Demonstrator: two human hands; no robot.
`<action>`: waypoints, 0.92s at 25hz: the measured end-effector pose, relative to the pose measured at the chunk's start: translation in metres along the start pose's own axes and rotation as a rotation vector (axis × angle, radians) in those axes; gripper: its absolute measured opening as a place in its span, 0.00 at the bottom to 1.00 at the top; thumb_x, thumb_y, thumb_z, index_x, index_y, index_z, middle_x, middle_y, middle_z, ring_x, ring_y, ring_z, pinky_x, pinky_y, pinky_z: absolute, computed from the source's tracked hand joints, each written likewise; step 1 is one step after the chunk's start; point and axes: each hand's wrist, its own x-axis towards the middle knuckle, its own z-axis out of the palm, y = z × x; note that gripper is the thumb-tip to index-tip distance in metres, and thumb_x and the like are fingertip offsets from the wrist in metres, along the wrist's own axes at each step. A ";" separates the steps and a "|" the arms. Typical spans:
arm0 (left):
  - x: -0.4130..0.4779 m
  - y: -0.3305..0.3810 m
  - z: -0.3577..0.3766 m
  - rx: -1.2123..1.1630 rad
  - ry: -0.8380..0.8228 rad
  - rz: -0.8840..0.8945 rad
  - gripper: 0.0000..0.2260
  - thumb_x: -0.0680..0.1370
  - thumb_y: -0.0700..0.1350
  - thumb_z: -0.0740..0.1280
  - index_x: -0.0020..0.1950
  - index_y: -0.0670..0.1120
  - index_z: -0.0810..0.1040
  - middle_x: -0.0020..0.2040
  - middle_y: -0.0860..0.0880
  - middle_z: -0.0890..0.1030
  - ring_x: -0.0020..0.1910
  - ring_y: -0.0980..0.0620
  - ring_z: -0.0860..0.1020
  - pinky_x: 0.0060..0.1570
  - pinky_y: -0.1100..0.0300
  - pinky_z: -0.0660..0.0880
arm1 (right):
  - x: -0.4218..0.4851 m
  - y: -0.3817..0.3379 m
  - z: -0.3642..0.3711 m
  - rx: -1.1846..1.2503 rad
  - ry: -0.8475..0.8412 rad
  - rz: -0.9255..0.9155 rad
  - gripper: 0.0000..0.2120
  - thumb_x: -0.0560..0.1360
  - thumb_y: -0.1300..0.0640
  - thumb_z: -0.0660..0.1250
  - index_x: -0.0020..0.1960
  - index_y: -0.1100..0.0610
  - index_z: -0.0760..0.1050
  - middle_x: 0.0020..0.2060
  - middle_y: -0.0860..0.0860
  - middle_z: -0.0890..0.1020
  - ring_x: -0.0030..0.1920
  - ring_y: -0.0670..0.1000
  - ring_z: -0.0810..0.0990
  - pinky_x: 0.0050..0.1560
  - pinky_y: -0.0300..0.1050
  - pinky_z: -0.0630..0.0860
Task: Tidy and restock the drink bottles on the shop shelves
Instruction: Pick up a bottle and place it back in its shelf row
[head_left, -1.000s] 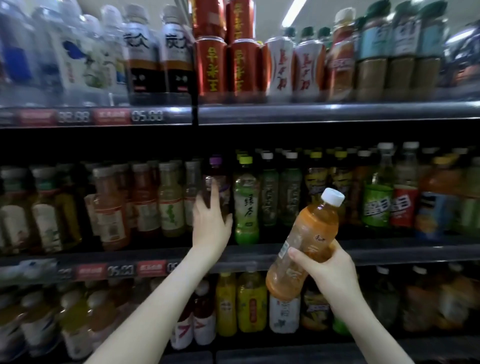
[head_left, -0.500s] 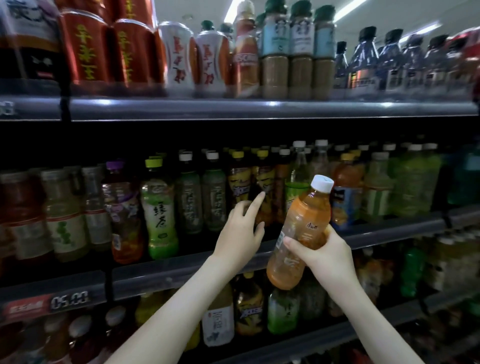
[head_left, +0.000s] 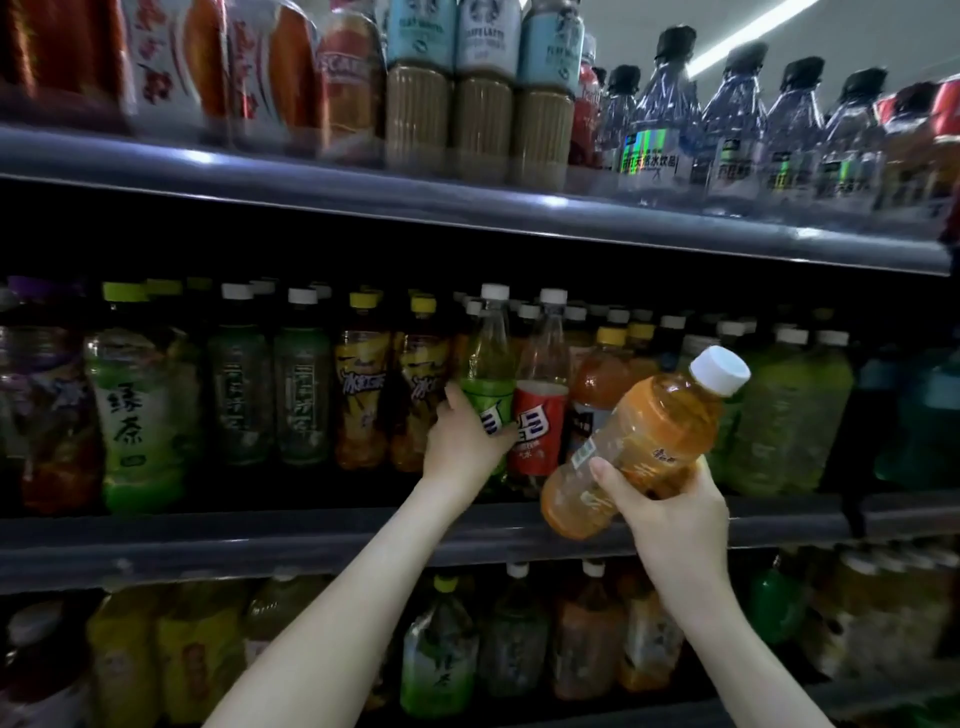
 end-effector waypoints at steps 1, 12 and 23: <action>-0.002 0.000 0.000 -0.039 0.026 -0.014 0.37 0.72 0.53 0.72 0.72 0.43 0.55 0.64 0.42 0.71 0.59 0.42 0.75 0.49 0.56 0.72 | 0.001 0.004 0.004 0.025 0.003 -0.001 0.23 0.64 0.52 0.77 0.56 0.52 0.74 0.45 0.41 0.81 0.44 0.32 0.78 0.40 0.21 0.71; -0.050 -0.046 -0.100 -0.308 0.478 0.230 0.31 0.69 0.53 0.73 0.65 0.42 0.64 0.56 0.46 0.77 0.54 0.53 0.76 0.48 0.78 0.69 | 0.021 0.001 0.109 -0.001 -0.125 0.001 0.26 0.67 0.48 0.77 0.59 0.52 0.71 0.46 0.41 0.78 0.49 0.43 0.78 0.48 0.31 0.71; -0.068 -0.054 -0.103 -0.320 0.320 0.271 0.35 0.66 0.61 0.74 0.68 0.52 0.66 0.59 0.52 0.77 0.58 0.54 0.77 0.56 0.49 0.77 | 0.024 0.001 0.128 -0.266 -0.236 -0.001 0.29 0.73 0.50 0.71 0.69 0.55 0.64 0.60 0.48 0.76 0.61 0.50 0.75 0.60 0.45 0.73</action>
